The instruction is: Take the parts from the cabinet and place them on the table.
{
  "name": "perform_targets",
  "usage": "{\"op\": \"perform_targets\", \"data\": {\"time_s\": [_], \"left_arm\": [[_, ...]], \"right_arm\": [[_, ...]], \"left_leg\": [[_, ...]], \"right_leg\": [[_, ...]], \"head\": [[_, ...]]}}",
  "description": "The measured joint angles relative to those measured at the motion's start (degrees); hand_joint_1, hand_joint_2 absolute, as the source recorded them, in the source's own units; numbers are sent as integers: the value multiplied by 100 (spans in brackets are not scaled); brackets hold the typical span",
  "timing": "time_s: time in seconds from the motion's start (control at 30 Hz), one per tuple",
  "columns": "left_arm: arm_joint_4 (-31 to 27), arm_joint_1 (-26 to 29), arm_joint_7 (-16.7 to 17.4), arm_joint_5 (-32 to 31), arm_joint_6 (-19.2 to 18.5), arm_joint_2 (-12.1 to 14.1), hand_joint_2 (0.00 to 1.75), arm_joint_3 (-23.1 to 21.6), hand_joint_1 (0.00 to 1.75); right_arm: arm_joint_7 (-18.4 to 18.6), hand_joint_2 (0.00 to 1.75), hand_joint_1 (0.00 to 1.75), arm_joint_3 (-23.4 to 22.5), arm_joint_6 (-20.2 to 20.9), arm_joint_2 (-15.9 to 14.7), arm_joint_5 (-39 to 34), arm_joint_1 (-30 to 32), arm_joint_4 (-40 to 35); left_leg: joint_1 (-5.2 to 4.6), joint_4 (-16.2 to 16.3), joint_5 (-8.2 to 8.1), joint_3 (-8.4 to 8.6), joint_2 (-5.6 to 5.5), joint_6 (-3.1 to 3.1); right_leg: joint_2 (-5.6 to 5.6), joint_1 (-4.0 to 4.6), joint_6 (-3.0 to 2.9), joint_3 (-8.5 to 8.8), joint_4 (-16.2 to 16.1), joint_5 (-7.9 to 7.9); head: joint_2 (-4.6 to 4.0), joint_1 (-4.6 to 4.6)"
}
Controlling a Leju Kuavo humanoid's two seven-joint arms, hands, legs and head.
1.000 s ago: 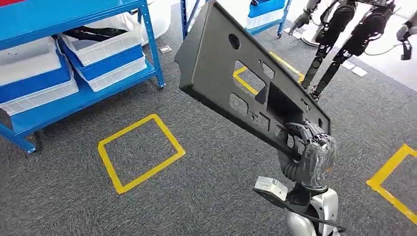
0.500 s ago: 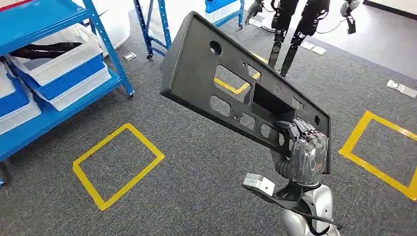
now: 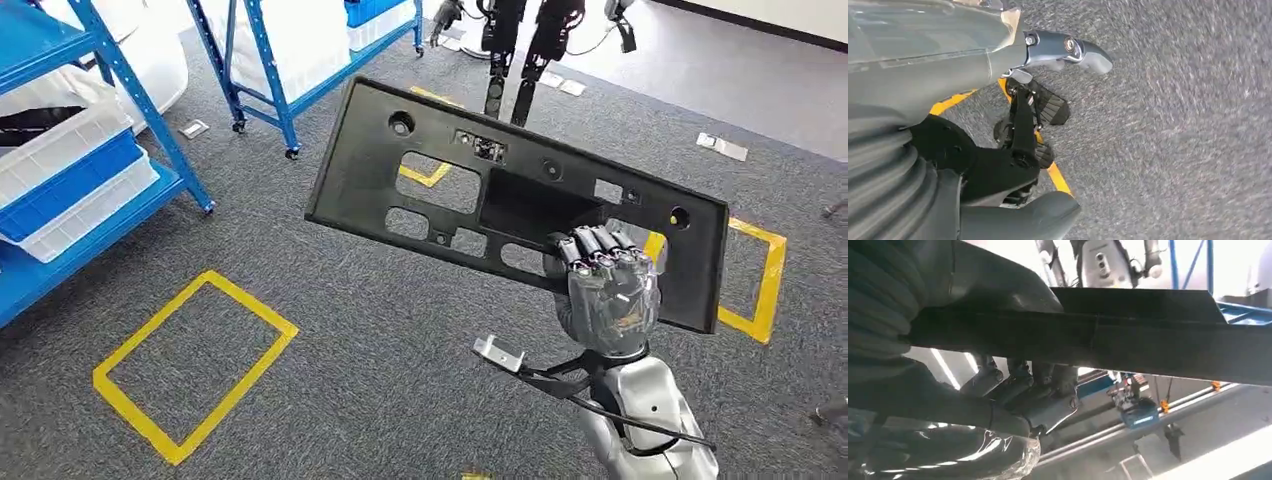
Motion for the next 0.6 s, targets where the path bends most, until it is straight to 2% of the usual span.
{"op": "perform_targets", "data": {"time_s": [0.03, 0.07, 0.1, 0.13, 0.17, 0.2, 0.23, 0.27, 0.33, 0.37, 0.4, 0.43, 0.47, 0.5, 0.53, 0.57, 0.6], "left_arm": [[2, 0, 2, 0, 0, 4, 175, 0, 0], [2, -1, 7, 0, 0, 11, 175, 0, 0], [2, -5, 11, 0, 0, 15, 175, 0, 0], [2, -10, 13, 0, 0, 20, 175, 2, 0], [0, -14, 13, 0, 0, 17, 175, 0, 0], [2, -17, 13, 0, 0, 20, 175, 0, 0], [2, -16, 15, 0, 0, 31, 175, 0, 0], [2, -16, 13, 0, 0, 30, 175, 0, 0], [2, -20, 15, 0, 0, 39, 175, 0, 0], [2, -26, 15, 0, 0, 39, 175, 0, 0], [0, -33, 15, -2, 0, 37, 175, 0, 0], [0, -33, 15, 0, 0, 48, 175, 0, 0], [0, -23, 17, 0, 0, 48, 175, 0, 0], [0, -7, 15, 0, 0, 46, 175, -2, 0], [4, -1, 20, 0, 0, 48, 175, -2, 0], [7, 1, 22, 0, 0, 52, 175, -2, 0], [7, 1, 26, 0, 0, 57, 175, -2, 0]], "right_arm": [[4, 175, 175, 2, 2, -20, 0, -10, 35], [7, 175, 175, 7, 2, -42, 0, -8, 63], [7, 175, 175, 11, 4, -57, 0, -9, 96], [7, 175, 175, 11, 4, -79, 0, -16, 120], [7, 175, 175, 11, 4, -87, 0, -38, 138], [7, 175, 175, 11, 4, -92, 2, -58, 146], [7, 175, 175, 13, 4, -94, 0, -81, 157], [7, 175, 175, 17, 4, -94, 0, -96, 166], [9, 175, 175, 20, 4, -103, 0, -99, 183], [9, 175, 175, 20, 4, -118, 4, -102, 192], [9, 175, 175, 20, 4, -122, 4, -98, 192], [9, 175, 175, 17, 4, -131, 4, -122, 194], [9, 175, 175, 20, 4, -127, 0, -142, 203], [9, 175, 175, 24, 4, -120, -17, -150, 205], [9, 175, 175, 31, 13, -120, -37, -158, 210], [9, 175, 175, 42, 26, -129, -41, -159, 225], [9, 175, 175, 46, 50, -133, -59, -166, 238]], "left_leg": [[-11, 3, -2, -9, 78, -1], [-13, 3, -4, -9, 150, -4], [-13, 4, -10, -7, 226, -12], [-12, 5, -15, -1, 292, -19], [-11, 6, -28, 14, 362, -38], [-20, 13, -46, 36, 415, -66], [-65, 18, -71, 46, 459, -102], [-79, 19, -91, 55, 520, -141], [-72, 9, -108, 83, 637, -180], [-59, 3, -116, 96, 717, -219], [-6, 52, -172, 67, 571, -277], [9, 255, -335, 5, 233, -285], [8, 663, -589, -174, 40, -283], [5, 1158, -833, -411, -40, -290], [5, 1665, -1026, -668, -67, -293], [5, 1923, -1058, -821, -68, -284], [5, 1905, -951, -847, -69, -270]], "right_leg": [[-19, -5, 14, -185, 408, -129], [-31, -12, 47, -259, 593, -156], [-46, -21, 89, -185, 466, -93], [-83, -30, 143, 47, 72, 61], [-184, -48, 194, 392, -554, 270], [-423, -59, 215, 699, -1105, 423], [-682, -21, 148, 773, -1280, 431], [-585, 41, 101, 790, -1303, 469], [-436, 40, 46, 754, -1291, 480], [-347, 42, -3, 744, -1306, 494], [-287, -74, -53, 773, -1325, 520], [-215, -62, -88, 767, -1324, 529], [-165, -51, -157, 768, -1324, 533], [-90, -37, -163, 766, -1324, 529], [-1, -20, -163, 765, -1323, 529], [74, -9, -164, 768, -1322, 529], [156, 0, -164, 773, -1320, 529]], "head": [[0, -2], [0, 2], [0, 0], [0, 4], [0, 2], [0, 4], [0, 9], [0, -2], [0, -13], [0, -9], [0, -15], [0, -24], [0, -37], [0, -59], [0, -59], [0, -59], [0, -59]]}}
